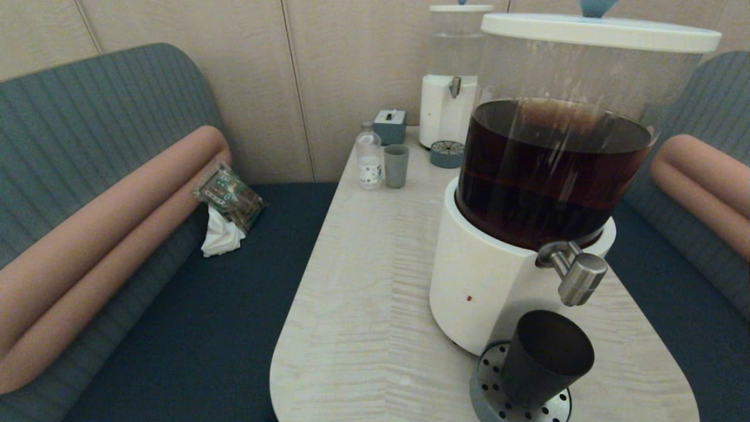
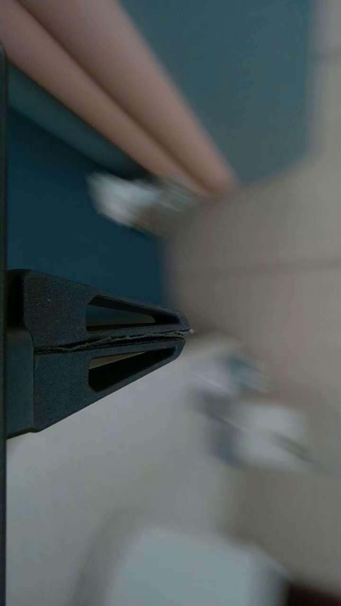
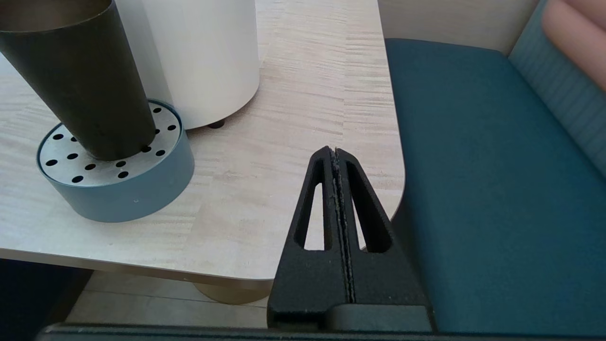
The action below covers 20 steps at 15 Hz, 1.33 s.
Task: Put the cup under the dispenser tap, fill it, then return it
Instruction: Turn on the faucet
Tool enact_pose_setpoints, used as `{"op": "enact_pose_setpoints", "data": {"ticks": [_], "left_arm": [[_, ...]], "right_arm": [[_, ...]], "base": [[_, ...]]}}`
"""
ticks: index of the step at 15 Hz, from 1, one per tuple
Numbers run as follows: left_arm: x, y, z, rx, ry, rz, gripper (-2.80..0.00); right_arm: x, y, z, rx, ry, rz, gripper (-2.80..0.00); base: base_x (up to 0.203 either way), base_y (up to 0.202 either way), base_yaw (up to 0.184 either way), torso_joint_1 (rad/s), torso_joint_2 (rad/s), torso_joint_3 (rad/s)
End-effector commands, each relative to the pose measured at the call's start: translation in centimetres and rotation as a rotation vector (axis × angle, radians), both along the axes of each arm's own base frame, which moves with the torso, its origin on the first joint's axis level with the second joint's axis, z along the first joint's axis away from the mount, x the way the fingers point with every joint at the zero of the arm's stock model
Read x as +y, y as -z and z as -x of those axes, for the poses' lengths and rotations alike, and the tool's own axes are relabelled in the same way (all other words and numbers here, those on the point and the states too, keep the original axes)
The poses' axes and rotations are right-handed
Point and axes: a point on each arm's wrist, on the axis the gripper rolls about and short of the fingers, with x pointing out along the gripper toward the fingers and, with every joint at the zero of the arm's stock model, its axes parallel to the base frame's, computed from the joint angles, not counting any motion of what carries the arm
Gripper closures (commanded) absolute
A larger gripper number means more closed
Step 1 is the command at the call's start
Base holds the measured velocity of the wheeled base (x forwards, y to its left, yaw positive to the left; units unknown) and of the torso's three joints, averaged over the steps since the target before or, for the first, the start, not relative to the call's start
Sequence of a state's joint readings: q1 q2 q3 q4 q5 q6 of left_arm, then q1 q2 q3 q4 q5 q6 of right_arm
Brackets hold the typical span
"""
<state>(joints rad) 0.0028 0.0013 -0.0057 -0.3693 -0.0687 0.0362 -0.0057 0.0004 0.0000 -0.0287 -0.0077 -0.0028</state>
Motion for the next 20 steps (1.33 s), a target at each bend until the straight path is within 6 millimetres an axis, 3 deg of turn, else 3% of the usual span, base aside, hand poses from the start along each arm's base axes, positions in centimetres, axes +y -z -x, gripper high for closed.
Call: {"op": "enact_pose_setpoints", "data": {"ticks": [1, 4, 13, 20], "left_arm": [[0.0, 1.3, -0.4, 0.127, -0.035, -0.057, 0.0], [0.1, 3.2, -0.7, 0.317, -0.074, -0.059, 0.0], [0.1, 3.7, -0.7, 0.376, -0.056, 0.039, 0.0], [0.1, 3.7, -0.7, 0.372, -0.055, 0.041, 0.0]], "right_arm": [[0.0, 0.2, 0.0, 0.004, 0.0, 0.0, 0.0], [0.0, 0.2, 0.0, 0.006, 0.0, 0.005, 0.0], [0.0, 0.4, 0.0, 0.027, -0.021, 0.077, 0.0], [0.0, 0.4, 0.0, 0.023, -0.016, 0.015, 0.0]], "base": [[0.0, 0.0, 0.0, 0.0, 0.0, 0.0], [0.0, 0.0, 0.0, 0.0, 0.0, 0.0], [0.0, 0.0, 0.0, 0.0, 0.0, 0.0], [0.0, 0.0, 0.0, 0.0, 0.0, 0.0]]}}
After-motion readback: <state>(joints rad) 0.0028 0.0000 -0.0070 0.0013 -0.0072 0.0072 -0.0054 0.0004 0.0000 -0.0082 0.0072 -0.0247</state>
